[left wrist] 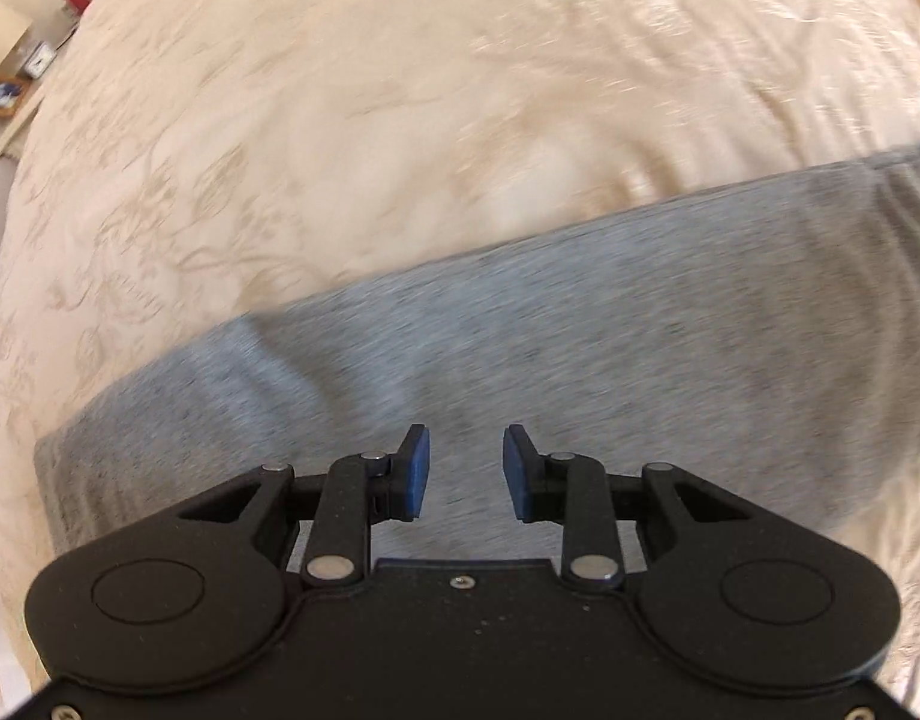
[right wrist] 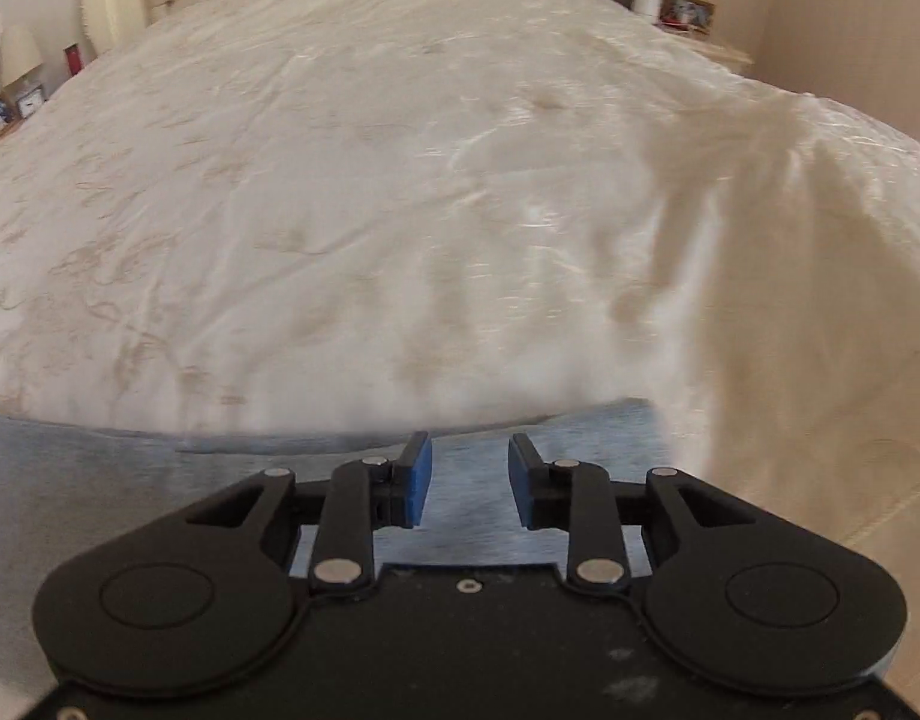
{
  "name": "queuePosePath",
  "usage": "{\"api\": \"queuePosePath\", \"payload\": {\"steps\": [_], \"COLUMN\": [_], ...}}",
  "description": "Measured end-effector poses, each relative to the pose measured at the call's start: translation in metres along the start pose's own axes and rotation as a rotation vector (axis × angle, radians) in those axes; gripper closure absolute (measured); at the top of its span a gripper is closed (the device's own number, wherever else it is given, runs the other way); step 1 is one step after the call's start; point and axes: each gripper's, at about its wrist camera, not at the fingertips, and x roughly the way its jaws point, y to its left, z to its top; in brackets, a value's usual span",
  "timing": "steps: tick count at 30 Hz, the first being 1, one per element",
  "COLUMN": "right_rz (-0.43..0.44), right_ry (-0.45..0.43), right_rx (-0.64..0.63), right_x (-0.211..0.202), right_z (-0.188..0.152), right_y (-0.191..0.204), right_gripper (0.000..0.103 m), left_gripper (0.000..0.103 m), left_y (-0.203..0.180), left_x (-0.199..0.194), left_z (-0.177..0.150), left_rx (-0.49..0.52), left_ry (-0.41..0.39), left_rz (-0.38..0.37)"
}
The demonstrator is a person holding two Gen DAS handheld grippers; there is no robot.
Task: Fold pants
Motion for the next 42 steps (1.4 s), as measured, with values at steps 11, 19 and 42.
{"api": "queuePosePath", "payload": {"steps": [11,19,42], "right_rz": [0.096,0.254,0.067], "right_ry": [0.087,0.129,-0.024], "right_rx": [0.041,0.056,0.108], "right_x": [0.038,0.051,-0.018], "right_z": [0.018,0.014,-0.003], "right_y": [-0.088,-0.095,-0.082], "right_gripper": [0.068,0.098,0.077], "left_gripper": [0.064,0.064,0.064], "left_y": [-0.096,-0.134,-0.111], "left_x": [0.003,0.010,0.003], "left_z": [0.057,0.078,0.068], "left_rx": [0.080,0.020,-0.110], "left_ry": [-0.034,-0.019,-0.107], "left_rz": [-0.157,-0.230,-0.130]}}
